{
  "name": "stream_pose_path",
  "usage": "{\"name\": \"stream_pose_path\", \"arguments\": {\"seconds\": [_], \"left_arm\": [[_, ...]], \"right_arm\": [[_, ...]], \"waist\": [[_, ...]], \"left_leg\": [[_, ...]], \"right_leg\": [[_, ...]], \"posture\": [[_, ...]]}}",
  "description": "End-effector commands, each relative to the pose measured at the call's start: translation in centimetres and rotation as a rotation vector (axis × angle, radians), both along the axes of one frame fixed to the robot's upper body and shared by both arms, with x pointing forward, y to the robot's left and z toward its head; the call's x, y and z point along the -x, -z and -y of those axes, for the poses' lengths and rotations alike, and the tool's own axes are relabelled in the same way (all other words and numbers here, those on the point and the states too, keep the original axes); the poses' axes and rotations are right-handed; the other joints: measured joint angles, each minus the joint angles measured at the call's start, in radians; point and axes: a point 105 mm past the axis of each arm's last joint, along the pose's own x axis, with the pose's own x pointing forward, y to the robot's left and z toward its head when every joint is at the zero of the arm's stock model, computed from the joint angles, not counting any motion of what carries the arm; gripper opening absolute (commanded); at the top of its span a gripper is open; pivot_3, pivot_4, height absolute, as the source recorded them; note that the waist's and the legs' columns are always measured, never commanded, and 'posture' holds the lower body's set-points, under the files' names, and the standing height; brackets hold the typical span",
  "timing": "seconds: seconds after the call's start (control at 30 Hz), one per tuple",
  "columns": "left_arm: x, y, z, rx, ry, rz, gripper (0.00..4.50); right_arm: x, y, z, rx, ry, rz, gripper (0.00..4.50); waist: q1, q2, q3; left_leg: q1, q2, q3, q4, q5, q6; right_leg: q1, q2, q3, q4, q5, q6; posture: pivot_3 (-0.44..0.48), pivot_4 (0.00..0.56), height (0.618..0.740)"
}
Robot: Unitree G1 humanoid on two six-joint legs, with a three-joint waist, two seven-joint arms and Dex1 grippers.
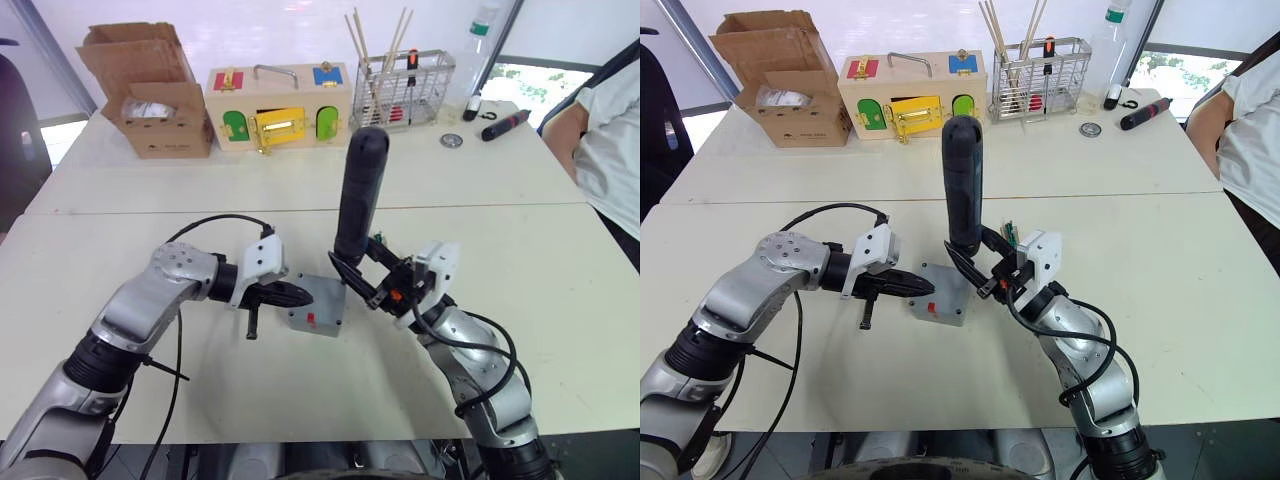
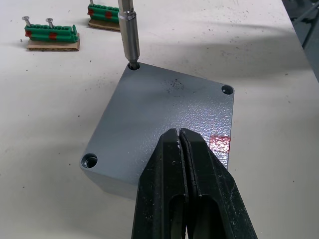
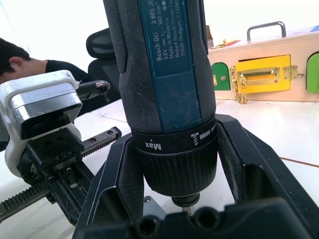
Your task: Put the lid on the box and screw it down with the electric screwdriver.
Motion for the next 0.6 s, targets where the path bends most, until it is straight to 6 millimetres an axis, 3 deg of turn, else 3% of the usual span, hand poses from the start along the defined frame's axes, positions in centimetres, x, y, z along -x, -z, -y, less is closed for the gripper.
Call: {"name": "stream_pose_path", "arguments": {"seconds": [0.03, 0.6], "left_arm": [[-0.1, 0.8, -0.5, -0.029, -0.027, -0.022, 0.00], [-0.1, 0.9, -0.6, -0.029, -0.030, -0.020, 0.00]], "right_arm": [[0.6, 3.7, -0.9, 0.063, -0.052, -0.146, 1.76], [1.7, 5.7, -1.2, 0.149, -0.116, -0.187, 1.76]], "waist": [[0.000, 0.000, 0.000], [0.000, 0.000, -0.004]], "left_leg": [[0.000, 0.000, 0.000, 0.000, 0.000, 0.000], [0.003, 0.000, -0.001, -0.001, 0.000, 0.001]], "right_leg": [[0.000, 0.000, 0.000, 0.000, 0.000, 0.000], [0.005, 0.000, -0.001, -0.004, 0.000, 0.000]], "posture": [[0.000, 0.150, 0.740], [0.000, 0.150, 0.740]]}}
